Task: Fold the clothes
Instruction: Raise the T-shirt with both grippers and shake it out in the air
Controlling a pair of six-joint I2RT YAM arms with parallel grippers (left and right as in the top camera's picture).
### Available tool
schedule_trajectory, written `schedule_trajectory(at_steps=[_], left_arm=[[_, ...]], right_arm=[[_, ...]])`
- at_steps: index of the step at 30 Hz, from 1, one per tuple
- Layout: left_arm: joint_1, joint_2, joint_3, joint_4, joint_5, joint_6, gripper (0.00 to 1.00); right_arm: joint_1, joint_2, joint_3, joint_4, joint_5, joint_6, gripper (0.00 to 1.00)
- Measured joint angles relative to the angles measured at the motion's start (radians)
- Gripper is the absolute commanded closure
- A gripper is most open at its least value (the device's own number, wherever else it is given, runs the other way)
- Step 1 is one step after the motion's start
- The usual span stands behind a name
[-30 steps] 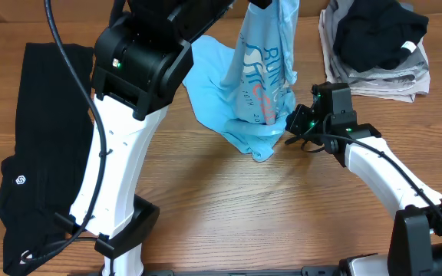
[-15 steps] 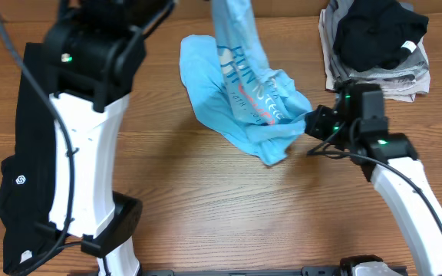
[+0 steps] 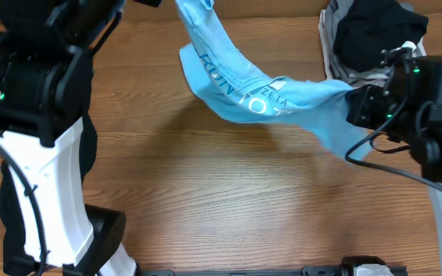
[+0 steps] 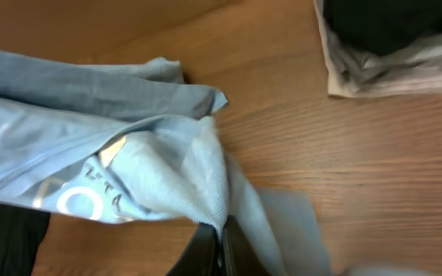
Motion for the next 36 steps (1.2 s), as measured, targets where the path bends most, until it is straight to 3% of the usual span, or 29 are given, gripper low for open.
schedule_trajectory(at_steps=[8,14,23,30,36], left_arm=[[0.0,-0.074,0.0,0.091,-0.077,0.02,0.96],[0.0,-0.244,0.0,0.09,-0.279,0.072,0.96],[0.0,-0.399,0.038,-0.021,-0.658,0.09,0.96],[0.0,-0.27,0.036,-0.085,-0.758,0.093,0.96],[0.033,-0.019,0.021,-0.065,-0.715,0.089,0.96]], right_arm=[[-0.051,-0.003,0.344,-0.158,0.071,-0.065,0.96],[-0.125,-0.025,0.658,-0.205,0.103,-0.114,0.96],[-0.125,-0.031,0.756,-0.215,0.104,-0.19,0.96],[-0.125,0.122,0.756,-0.214,0.043,-0.257,0.96],[-0.125,0.332,0.755,-0.099,0.006,-0.296,0.96]])
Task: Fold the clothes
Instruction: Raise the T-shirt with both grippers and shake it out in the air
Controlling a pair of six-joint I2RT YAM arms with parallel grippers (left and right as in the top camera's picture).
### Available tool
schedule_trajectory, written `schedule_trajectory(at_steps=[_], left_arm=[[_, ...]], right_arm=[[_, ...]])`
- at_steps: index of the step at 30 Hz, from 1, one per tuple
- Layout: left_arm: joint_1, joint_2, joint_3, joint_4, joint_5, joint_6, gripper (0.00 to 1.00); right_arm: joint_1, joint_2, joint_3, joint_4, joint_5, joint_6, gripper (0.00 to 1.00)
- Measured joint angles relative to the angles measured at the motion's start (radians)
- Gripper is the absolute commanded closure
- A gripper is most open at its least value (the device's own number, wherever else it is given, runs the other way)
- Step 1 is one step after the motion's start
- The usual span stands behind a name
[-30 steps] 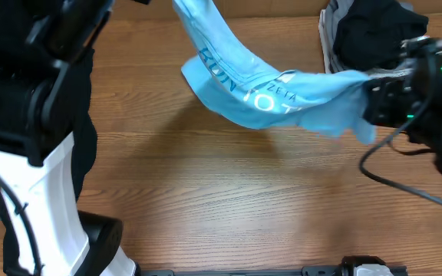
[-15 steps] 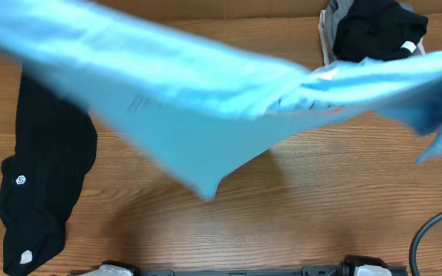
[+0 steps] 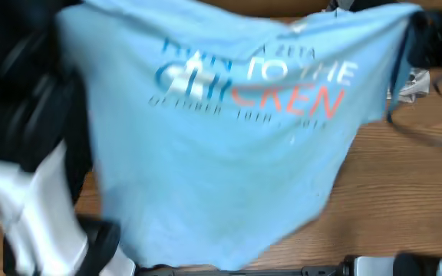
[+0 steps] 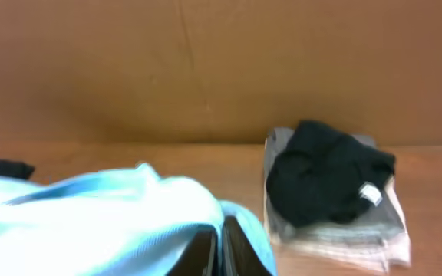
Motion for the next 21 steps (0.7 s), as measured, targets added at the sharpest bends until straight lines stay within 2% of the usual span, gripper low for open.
schedule_trajectory(at_steps=[6,12,17,21], left_arm=[[0.099,0.23,-0.013,0.208,0.188,-0.034,0.96],[0.197,0.312,-0.018,0.399,0.342,-0.107,0.96],[0.273,0.303,-0.015,0.481,0.452,-0.148,0.96],[0.32,0.299,-0.012,0.412,0.528,-0.166,0.96]], right_arm=[[0.0,0.196,-0.004,0.311,-0.023,0.001,0.96],[0.0,0.248,-0.007,0.577,-0.055,0.048,0.96],[0.0,0.246,0.066,0.63,-0.069,0.066,0.96],[0.0,0.23,0.093,0.593,-0.104,0.073,0.96]])
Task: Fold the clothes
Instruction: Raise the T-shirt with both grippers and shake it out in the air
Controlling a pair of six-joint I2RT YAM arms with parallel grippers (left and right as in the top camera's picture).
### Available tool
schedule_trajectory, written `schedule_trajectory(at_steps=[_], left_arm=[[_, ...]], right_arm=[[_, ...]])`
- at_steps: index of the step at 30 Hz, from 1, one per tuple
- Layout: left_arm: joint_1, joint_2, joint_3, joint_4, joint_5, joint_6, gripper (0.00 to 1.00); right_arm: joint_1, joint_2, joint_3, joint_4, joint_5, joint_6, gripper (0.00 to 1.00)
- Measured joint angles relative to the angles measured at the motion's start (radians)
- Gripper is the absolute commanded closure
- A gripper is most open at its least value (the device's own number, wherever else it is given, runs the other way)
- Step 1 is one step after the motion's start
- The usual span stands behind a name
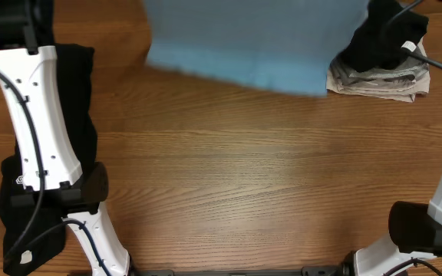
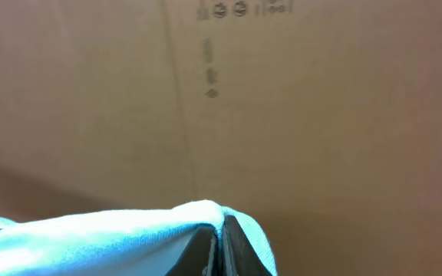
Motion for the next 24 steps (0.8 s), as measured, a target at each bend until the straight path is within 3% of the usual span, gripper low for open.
schedule_trajectory(at_steps=[7,15,24], left_arm=[[0.016,0.0,0.003,-0.357,0.05,0.011,0.96],[0.015,0.0,0.004,-0.711,0.06,0.06,0.96],[0.036,-0.002,0.004,-1.007,0.06,0.096,0.96]], right_arm=[[0.006,0.019,0.015,-0.369,-0.072,0.003,0.96],[0.022,0.164,0.007,-0.802,-0.078,-0.021,0.96],[0.047,0.162,-0.001,-0.959,-0.075,-0.034,0.96]])
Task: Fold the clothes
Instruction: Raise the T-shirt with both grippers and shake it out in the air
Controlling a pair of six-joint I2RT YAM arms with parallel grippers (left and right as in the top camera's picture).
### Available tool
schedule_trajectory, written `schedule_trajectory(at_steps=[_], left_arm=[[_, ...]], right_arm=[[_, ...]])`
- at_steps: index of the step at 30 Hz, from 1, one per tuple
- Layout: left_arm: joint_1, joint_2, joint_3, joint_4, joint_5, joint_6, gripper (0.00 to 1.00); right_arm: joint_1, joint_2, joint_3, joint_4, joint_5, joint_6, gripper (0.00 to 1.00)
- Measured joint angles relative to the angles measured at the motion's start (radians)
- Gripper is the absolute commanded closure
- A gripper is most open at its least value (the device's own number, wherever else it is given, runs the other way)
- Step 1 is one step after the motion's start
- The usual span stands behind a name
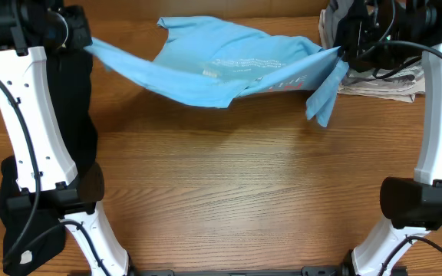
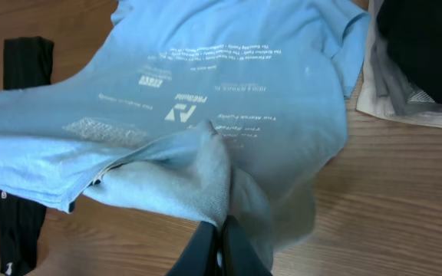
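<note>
A light blue T-shirt (image 1: 229, 65) with small white print on its upper side is stretched across the back of the wooden table (image 1: 244, 192). My left gripper (image 1: 83, 40) holds its left end at the far left. My right gripper (image 1: 344, 52) holds the right end, where a flap hangs down. The middle of the shirt sags low over the wood. In the right wrist view the shirt (image 2: 229, 100) spreads ahead, and the right gripper (image 2: 222, 244) is shut on a pinched fold of it.
A stack of folded clothes (image 1: 386, 80) topped by a black garment (image 2: 428, 46) sits at the back right, just beside the right gripper. Black clothing (image 1: 79, 115) lies along the left edge by the left arm, with more at the front left (image 1: 21, 222).
The shirt hung as a flat sheet held high at the back, and the right wrist faced the cardboard wall. Now both grippers are lower, and the shirt stretches between them low over the table.
First the shirt hung bunched and twisted between both grippers over the back of the table. Then it was lifted and spread wide near the overhead camera, its large print showing. It then hung at the back; now it is lowered, small-print side up.
</note>
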Motion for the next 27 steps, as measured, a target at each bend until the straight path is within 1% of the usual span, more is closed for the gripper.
schedule_trajectory(at_steps=[3,7,13,17,21,27], left_arm=[[0.013,-0.026,-0.001,-0.003,0.0,0.021,0.96],[0.014,-0.117,-0.002,0.054,0.0,0.029,0.96],[0.014,-0.353,0.008,0.182,0.0,0.041,0.96],[0.014,-0.423,0.025,0.278,0.001,0.04,0.96],[0.014,-0.415,0.025,0.327,0.004,0.04,0.96],[0.014,-0.425,0.023,0.385,0.003,0.04,0.96]], right_arm=[[0.0,-0.044,-0.001,0.041,0.01,0.003,0.96],[0.0,-0.165,-0.001,0.094,0.04,0.013,0.96],[0.0,-0.449,0.005,0.135,0.084,0.016,0.96],[0.0,-0.583,0.011,0.144,0.146,0.017,0.96],[0.0,-0.644,0.012,0.158,0.182,0.018,0.96],[0.0,-0.658,0.052,0.18,0.206,0.019,0.96]])
